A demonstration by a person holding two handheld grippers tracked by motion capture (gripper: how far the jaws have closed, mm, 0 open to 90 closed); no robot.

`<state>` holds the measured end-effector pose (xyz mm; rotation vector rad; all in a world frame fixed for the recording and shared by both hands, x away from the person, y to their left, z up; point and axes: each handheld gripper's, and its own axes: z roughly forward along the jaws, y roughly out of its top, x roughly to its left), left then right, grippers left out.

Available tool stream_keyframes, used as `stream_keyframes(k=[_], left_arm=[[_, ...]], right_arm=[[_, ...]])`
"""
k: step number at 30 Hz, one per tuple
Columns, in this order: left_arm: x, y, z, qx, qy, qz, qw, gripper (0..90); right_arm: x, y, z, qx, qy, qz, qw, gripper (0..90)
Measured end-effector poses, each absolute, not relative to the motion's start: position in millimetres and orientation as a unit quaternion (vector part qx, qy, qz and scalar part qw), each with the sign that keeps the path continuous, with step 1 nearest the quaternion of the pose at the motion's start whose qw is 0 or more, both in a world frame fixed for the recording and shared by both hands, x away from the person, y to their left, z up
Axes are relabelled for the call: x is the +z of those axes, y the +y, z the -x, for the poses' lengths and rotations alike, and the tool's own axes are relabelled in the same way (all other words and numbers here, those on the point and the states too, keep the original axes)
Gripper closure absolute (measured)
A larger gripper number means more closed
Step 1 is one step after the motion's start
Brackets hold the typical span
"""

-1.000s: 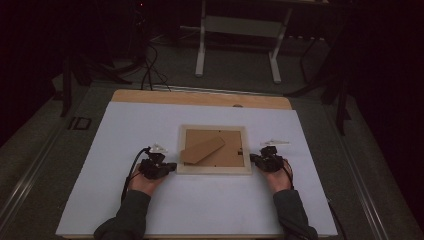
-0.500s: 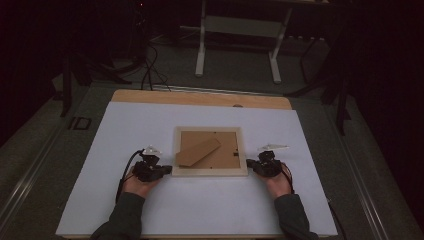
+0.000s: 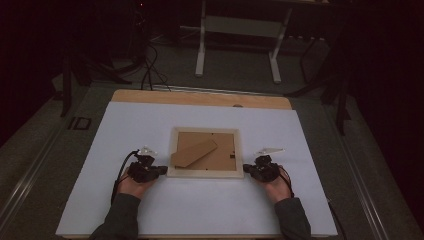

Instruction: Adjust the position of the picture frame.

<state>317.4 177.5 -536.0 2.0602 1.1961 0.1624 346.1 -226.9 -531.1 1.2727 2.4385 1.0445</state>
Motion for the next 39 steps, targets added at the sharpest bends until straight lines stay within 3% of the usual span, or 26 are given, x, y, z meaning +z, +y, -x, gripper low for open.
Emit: stream_keyframes(k=[24, 26, 30, 39], left_arm=[[-535, 178, -316, 0.061, 0.474, -0.797, 0.369, 88.3], [-534, 179, -316, 0.069, 0.477, -0.796, 0.366, 83.4], [-533, 180, -317, 0.087, 0.481, -0.793, 0.362, 82.2], [-526, 192, -318, 0.116, 0.514, -0.76, 0.38, 71.0]], right_arm=[[-532, -232, -352, 0.363, 0.834, -0.407, 0.085, 90.0], [-531, -231, -352, 0.358, 0.839, -0.399, 0.097, 87.9], [-528, -230, -352, 0.361, 0.839, -0.393, 0.107, 85.5], [-526, -235, -353, 0.365, 0.834, -0.395, 0.127, 71.1]])
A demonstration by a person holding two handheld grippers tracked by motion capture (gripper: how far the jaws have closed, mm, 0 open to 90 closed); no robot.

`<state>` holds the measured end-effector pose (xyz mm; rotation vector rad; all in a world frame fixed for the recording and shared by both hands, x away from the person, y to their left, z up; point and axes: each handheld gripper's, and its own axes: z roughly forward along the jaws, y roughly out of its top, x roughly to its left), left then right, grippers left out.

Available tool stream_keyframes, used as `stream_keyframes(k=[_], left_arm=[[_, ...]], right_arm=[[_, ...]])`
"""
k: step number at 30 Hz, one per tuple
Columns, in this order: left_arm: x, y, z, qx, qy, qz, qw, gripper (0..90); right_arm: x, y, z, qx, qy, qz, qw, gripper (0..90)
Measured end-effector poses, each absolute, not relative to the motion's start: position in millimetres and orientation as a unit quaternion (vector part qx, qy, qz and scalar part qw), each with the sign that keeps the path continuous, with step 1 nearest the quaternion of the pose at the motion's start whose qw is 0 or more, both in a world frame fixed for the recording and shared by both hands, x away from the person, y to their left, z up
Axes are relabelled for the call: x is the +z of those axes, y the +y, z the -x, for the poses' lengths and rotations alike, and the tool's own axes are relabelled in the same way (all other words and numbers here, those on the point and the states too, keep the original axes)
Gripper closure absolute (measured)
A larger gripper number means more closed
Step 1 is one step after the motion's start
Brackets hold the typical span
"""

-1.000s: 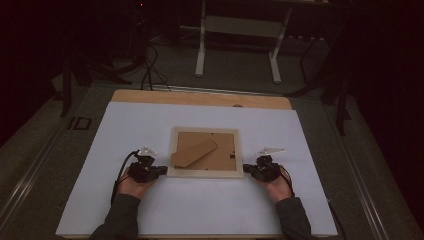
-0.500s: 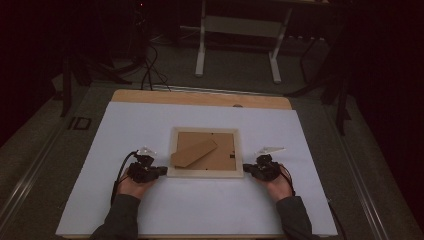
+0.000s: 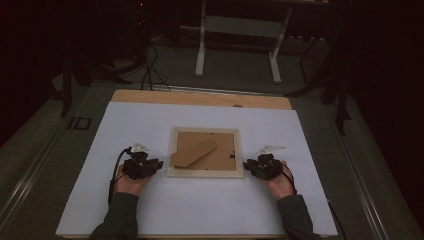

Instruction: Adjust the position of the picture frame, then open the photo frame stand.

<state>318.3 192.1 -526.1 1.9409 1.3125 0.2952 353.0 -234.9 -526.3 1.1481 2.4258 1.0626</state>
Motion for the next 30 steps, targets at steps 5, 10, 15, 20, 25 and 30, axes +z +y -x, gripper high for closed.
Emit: stream_keyframes(k=[5, 10, 15, 20, 25, 30], left_arm=[[-524, 198, -319, 0.115, 0.521, -0.747, 0.395, 65.4], [-519, 199, -317, 0.127, 0.518, -0.747, 0.396, 61.3], [-514, 197, -316, 0.137, 0.509, -0.747, 0.406, 59.4], [-512, 195, -315, 0.145, 0.507, -0.745, 0.409, 57.7], [-507, 188, -313, 0.16, 0.495, -0.749, 0.411, 56.8], [-503, 187, -313, 0.166, 0.484, -0.749, 0.421, 54.7]], right_arm=[[-525, -237, -353, 0.368, 0.833, -0.393, 0.13, 65.0], [-524, -240, -354, 0.369, 0.831, -0.395, 0.132, 62.6], [-523, -242, -353, 0.372, 0.828, -0.397, 0.137, 61.4], [-523, -244, -353, 0.373, 0.826, -0.4, 0.137, 61.0], [-523, -245, -353, 0.372, 0.827, -0.399, 0.137, 60.7], [-523, -245, -353, 0.375, 0.826, -0.398, 0.136, 60.2]])
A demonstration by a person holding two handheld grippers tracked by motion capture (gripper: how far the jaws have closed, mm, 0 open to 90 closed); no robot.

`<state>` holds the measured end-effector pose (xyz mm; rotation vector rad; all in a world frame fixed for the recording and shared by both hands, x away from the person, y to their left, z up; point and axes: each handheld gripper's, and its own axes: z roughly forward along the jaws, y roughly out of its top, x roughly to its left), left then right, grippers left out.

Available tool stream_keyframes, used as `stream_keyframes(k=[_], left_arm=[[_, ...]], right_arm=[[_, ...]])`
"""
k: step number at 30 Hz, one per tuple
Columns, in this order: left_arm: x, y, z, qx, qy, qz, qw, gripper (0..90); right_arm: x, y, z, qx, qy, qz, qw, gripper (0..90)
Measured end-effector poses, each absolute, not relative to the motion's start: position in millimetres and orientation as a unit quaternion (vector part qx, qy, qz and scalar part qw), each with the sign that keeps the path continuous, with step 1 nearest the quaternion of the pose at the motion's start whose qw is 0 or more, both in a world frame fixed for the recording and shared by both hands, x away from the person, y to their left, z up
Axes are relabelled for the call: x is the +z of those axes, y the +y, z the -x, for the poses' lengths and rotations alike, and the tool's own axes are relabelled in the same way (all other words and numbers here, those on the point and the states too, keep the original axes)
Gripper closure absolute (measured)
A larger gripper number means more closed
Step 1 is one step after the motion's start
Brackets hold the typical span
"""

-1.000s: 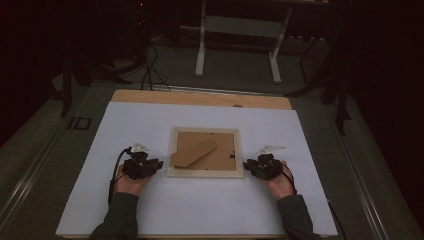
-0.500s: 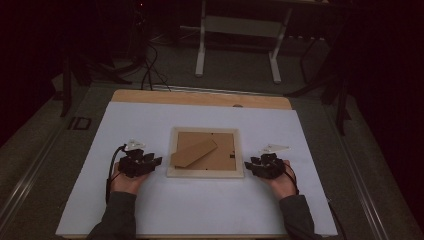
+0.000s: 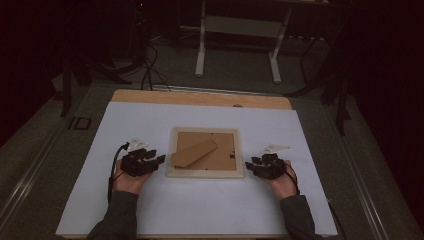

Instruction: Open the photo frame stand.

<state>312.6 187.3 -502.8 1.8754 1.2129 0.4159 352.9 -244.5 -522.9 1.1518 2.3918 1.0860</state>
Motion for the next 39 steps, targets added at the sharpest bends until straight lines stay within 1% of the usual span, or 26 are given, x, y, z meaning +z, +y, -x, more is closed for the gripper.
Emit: stream_keyframes(k=[5, 6, 10, 12, 17, 21, 24, 29, 32, 39], left_arm=[[-501, 189, -312, 0.162, 0.485, -0.743, 0.432, 53.3], [-500, 189, -312, 0.153, 0.49, -0.737, 0.44, 52.0], [-497, 190, -311, 0.144, 0.491, -0.729, 0.454, 51.1], [-494, 189, -309, 0.151, 0.483, -0.733, 0.454, 55.5], [-487, 188, -307, 0.15, 0.472, -0.738, 0.459, 57.1], [-480, 190, -306, 0.15, 0.475, -0.734, 0.462, 56.9], [-474, 191, -307, 0.147, 0.476, -0.73, 0.467, 58.6], [-465, 189, -309, 0.146, 0.467, -0.734, 0.472, 58.7], [-460, 182, -313, 0.139, 0.446, -0.75, 0.468, 57.1], [-452, 170, -321, 0.137, 0.433, -0.761, 0.464, 55.4]], right_arm=[[-523, -247, -354, 0.375, 0.825, -0.4, 0.135, 59.8], [-523, -247, -354, 0.376, 0.825, -0.4, 0.135, 59.5], [-523, -247, -354, 0.377, 0.825, -0.4, 0.135, 59.4], [-523, -247, -354, 0.376, 0.825, -0.399, 0.135, 59.1], [-523, -247, -354, 0.377, 0.824, -0.4, 0.134, 58.8], [-524, -248, -354, 0.374, 0.824, -0.402, 0.137, 58.7], [-523, -248, -353, 0.374, 0.824, -0.402, 0.138, 58.6], [-523, -249, -353, 0.374, 0.823, -0.405, 0.137, 58.5], [-523, -247, -353, 0.374, 0.824, -0.402, 0.138, 58.5], [-523, -249, -353, 0.373, 0.823, -0.404, 0.139, 58.4]])
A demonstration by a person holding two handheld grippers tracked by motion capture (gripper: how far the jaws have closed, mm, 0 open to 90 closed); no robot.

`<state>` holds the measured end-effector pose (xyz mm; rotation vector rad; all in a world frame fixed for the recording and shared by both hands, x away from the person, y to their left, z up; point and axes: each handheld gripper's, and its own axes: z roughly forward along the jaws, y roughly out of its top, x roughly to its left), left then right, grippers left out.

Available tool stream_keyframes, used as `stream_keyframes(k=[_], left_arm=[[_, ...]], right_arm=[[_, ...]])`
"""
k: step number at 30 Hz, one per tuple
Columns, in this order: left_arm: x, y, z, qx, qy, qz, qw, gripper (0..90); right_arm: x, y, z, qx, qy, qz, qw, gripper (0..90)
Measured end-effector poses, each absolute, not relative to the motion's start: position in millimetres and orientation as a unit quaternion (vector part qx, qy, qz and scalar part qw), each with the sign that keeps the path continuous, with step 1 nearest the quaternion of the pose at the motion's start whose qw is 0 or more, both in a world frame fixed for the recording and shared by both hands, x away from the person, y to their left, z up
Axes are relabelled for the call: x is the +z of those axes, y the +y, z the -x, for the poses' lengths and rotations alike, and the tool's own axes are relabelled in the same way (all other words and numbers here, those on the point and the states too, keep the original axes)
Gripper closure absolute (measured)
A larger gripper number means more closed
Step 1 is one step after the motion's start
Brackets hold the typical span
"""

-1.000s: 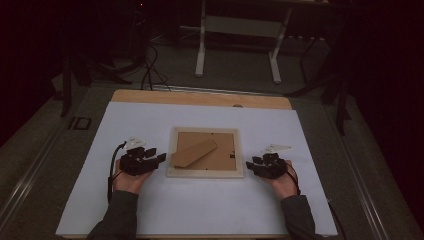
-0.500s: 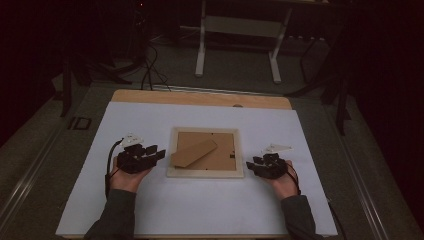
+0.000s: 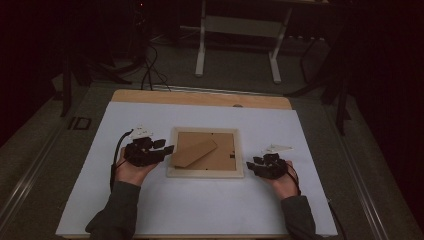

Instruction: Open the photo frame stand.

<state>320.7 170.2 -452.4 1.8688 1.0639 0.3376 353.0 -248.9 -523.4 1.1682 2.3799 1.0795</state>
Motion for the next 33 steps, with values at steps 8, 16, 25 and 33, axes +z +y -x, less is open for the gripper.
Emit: stream_keyframes(k=[8, 16, 25, 33], left_arm=[[-448, 162, -333, 0.124, 0.43, -0.766, 0.461, 54.1], [-447, 158, -346, 0.109, 0.426, -0.776, 0.452, 53.4], [-453, 150, -363, 0.095, 0.425, -0.789, 0.434, 48.8], [-465, 143, -375, 0.063, 0.41, -0.802, 0.43, 46.0]], right_arm=[[-523, -250, -353, 0.374, 0.822, -0.406, 0.139, 58.0], [-524, -250, -354, 0.374, 0.821, -0.408, 0.137, 57.9], [-525, -251, -354, 0.375, 0.821, -0.408, 0.135, 57.5], [-526, -251, -354, 0.372, 0.822, -0.409, 0.134, 57.4]])
